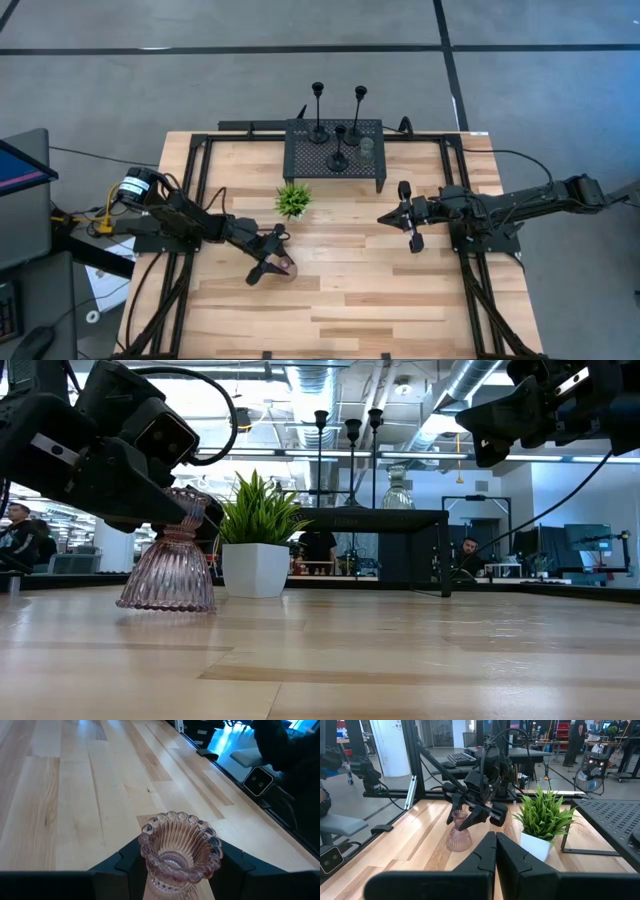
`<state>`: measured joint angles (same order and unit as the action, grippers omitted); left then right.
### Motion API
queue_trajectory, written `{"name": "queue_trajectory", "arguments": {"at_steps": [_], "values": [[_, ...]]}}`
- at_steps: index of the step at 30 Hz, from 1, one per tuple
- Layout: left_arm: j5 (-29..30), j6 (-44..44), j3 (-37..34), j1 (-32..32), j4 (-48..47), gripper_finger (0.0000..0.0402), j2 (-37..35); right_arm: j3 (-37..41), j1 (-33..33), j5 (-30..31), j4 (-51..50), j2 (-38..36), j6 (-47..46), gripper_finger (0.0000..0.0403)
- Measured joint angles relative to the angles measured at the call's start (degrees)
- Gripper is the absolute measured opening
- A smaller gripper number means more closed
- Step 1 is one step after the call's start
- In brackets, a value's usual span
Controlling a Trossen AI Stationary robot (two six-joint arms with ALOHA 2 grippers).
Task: Pick & Place candle stick holders
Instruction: Put the pink glass candle holder on the shelf
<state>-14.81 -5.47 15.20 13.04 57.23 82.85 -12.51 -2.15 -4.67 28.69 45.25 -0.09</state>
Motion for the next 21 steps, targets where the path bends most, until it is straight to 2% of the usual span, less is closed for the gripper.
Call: {"name": "queue_trajectory", "arguments": {"at_steps": [7, 14, 21], "values": [[-0.03, -1.08, 2.51, -0.27, -0.29, 0.0167, 0.02, 0.0, 0.0, 0.0, 0.0, 0.02, 0.0, 0.0], [-0.01, -4.35, 3.93, -4.08, -0.83, 0.0167, -0.37, 0.0, 0.0, 0.0, -0.13, 0.0, 0.0, 0.0], [0.0, -5.22, 3.93, -7.32, -7.14, 0.0167, -9.68, 0.0, 0.0, 0.0, -1.71, 0.02, 0.01, 0.0]]}}
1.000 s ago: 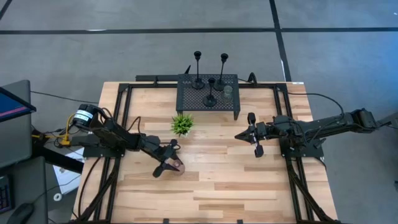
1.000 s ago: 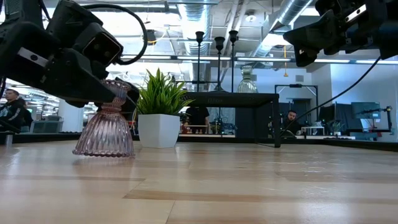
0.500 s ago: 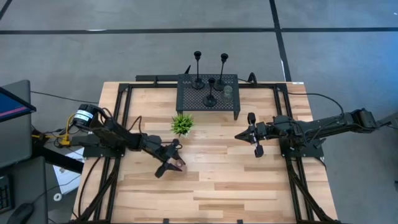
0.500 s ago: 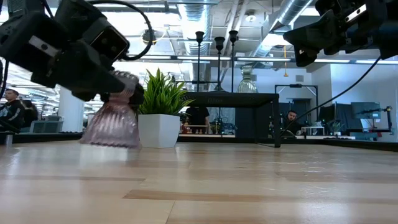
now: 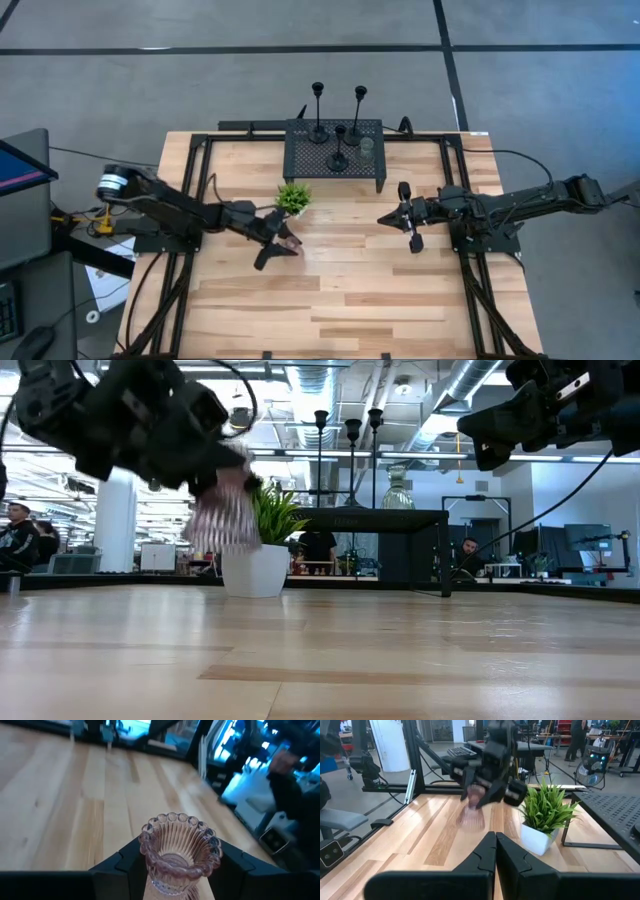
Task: Pick & Place candle stick holders
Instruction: Put the pink glass candle holder on the shelf
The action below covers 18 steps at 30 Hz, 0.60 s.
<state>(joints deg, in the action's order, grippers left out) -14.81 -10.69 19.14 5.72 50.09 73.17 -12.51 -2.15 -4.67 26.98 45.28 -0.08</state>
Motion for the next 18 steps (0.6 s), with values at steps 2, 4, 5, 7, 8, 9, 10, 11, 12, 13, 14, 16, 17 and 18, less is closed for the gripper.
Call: {"name": "queue_trajectory", "arguments": {"at_steps": [2, 4, 5, 7, 8, 9, 10, 11, 12, 13, 14, 16, 17, 18], "values": [[-0.05, -0.4, 0.0, -0.36, -2.74, 0.0166, -4.16, 0.0, 0.0, 0.0, 0.0, 0.0, 0.0, 0.0], [0.0, -0.87, 0.0, -0.49, -5.64, 0.0162, -8.26, 0.0, 0.0, 0.0, 0.0, -0.01, 0.0, 0.0], [0.0, -1.32, 0.0, -0.46, -6.96, 0.0159, -10.24, 0.0, 0.0, 0.0, 0.02, 0.0, 0.0, 0.0], [-0.06, -2.0, 0.0, -0.44, -8.69, 0.0153, -14.05, 0.0, 0.0, 0.0, 0.01, 0.0, 0.0, 0.0], [-0.07, -2.02, 0.0, -0.44, -9.11, 0.0151, -15.71, 0.0, 0.0, 0.0, 0.02, 0.0, 0.0, 0.0], [-0.24, -2.04, 0.0, -0.44, -9.43, 0.0148, -17.34, 0.0, 0.0, 0.0, 0.02, 0.0, 0.0, 0.0], [-0.52, -2.04, 0.0, -0.44, -9.37, 0.0147, -18.73, 0.0, 0.0, 0.0, 0.02, 0.0, 0.0, 0.0], [-1.14, -2.0, 0.0, -0.46, -9.38, 0.0146, -20.03, 0.0, 0.0, 0.0, 0.02, 0.0, 0.0, 0.0], [-1.8, -1.72, 0.0, -0.45, -9.32, 0.0145, -21.08, 0.0, 0.0, 0.0, 0.02, 0.0, 0.0, 0.0], [-2.05, -1.31, 0.0, -0.44, -9.37, 0.0145, -22.1, 0.0, 0.0, 0.0, 0.02, 0.0, 0.0, 0.0], [-2.18, -0.79, 0.0, -0.43, -9.45, 0.0145, -22.92, 0.0, 0.0, 0.0, 0.02, 0.0, 0.0, 0.0], [-2.13, -0.17, 0.35, -0.44, -9.58, 0.0146, -23.65, 0.0, 0.0, 0.0, 0.02, 0.0, 0.0, 0.0], [-1.79, 0.23, 0.97, -0.44, -10.25, 0.0145, -23.65, 0.0, 0.0, 0.0, 0.02, 0.0, 0.0, 0.0], [-1.47, 0.98, 1.73, -0.45, -11.32, 0.0145, -23.63, 0.0, 0.0, 0.0, 0.02, 0.0, 0.0, 0.0]]}}
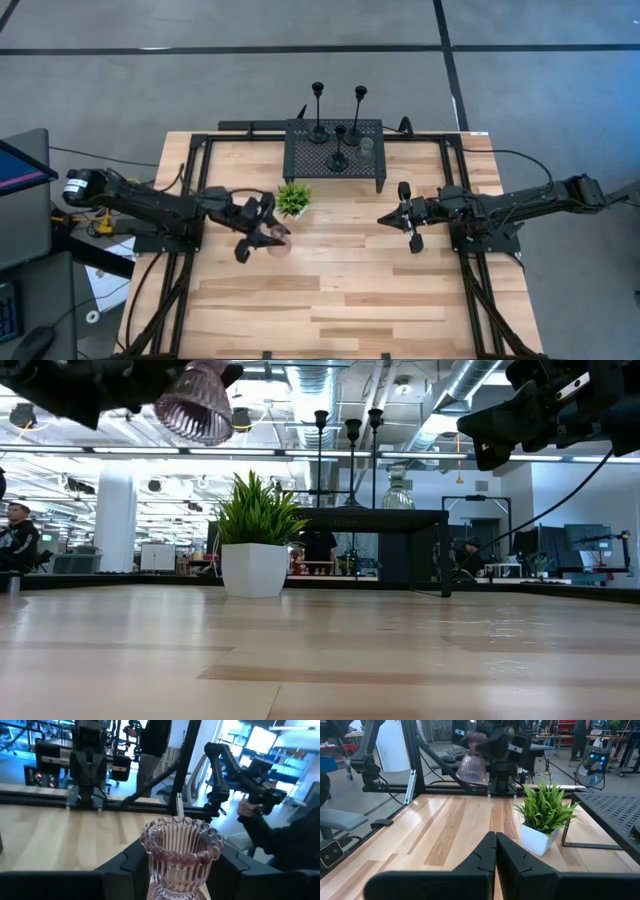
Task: Pick & Place candle stick holders
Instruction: Put the pink glass candle holder on the shelf
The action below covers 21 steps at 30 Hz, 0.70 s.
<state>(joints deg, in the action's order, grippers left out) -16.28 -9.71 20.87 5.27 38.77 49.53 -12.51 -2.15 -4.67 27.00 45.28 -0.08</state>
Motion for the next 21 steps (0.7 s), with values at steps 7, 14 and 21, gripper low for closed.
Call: {"name": "queue_trajectory", "arguments": {"at_steps": [7, 14, 21], "values": [[4.87, 5.27, 8.65, -2.27, -9.19, 0.0145, 3.18, 0.0, 0.0, 0.0, 0.0, 0.0, 0.0, 0.0], [5.77, 9.34, 15.97, -9.8, -14.4, 0.0145, 6.51, 0.0, 0.0, 0.0, 0.0, 0.0, 0.0, 0.0], [6.51, 9.5, 20.46, -20.34, -14.34, 0.0145, 10.41, 0.0, 0.0, 0.02, 0.02, 0.0, 0.0, 0.0]]}}
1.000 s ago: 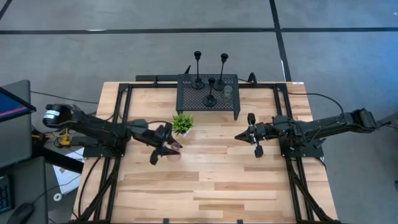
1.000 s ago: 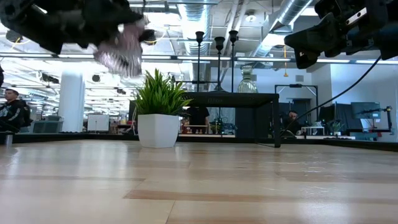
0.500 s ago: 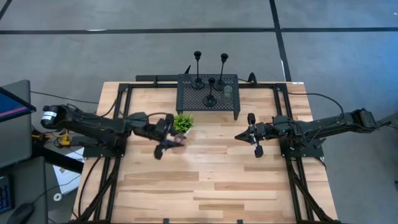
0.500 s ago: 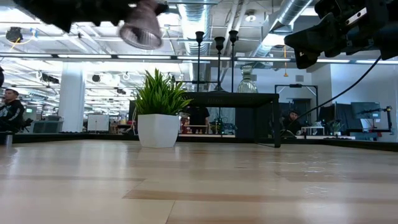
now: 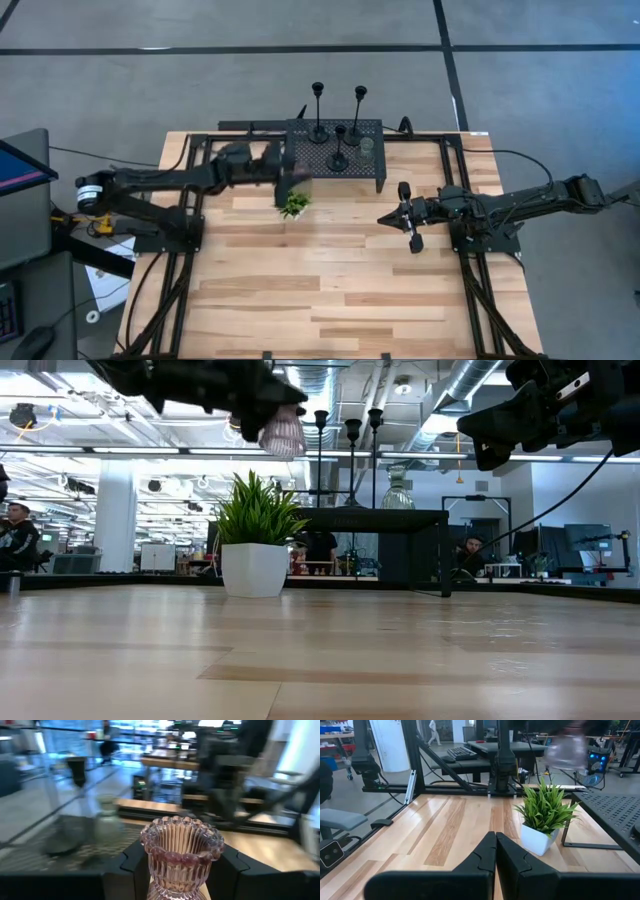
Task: Pick & Place candle stick holders
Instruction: Put the pink glass candle holder on the shelf
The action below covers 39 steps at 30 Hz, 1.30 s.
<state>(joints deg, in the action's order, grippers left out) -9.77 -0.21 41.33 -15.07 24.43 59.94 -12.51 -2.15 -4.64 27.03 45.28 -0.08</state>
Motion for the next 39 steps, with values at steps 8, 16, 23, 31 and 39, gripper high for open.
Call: {"name": "queue_trajectory", "arguments": {"at_steps": [8, 16, 23, 31, 39], "values": [[0.45, -2.07, 1.8, -7.87, 6.11, 0.0145, 6.97, 0.0, 0.0, 0.11, 0.0, 0.0, 0.0, 0.0], [7.85, -3.08, 1.82, -10.4, 10.66, 0.0145, 12.71, 0.0, 0.0, 0.15, 0.0, 0.0, 0.02, 0.0], [12.51, -3.08, 1.82, -10.45, 15.71, 0.0145, 17.6, 0.0, 0.0, 0.15, 0.0, 0.0, 0.02, 0.0], [15.65, -3.08, 1.87, -10.41, 18.0, 0.0145, 19.8, 0.0, 0.0, 0.15, 0.0, 0.0, 0.02, 0.0], [16.19, -3.21, 1.85, -10.4, 18.04, 0.0145, 19.8, 0.0, 0.01, 0.15, 0.0, 0.0, 0.02, 0.0]]}}
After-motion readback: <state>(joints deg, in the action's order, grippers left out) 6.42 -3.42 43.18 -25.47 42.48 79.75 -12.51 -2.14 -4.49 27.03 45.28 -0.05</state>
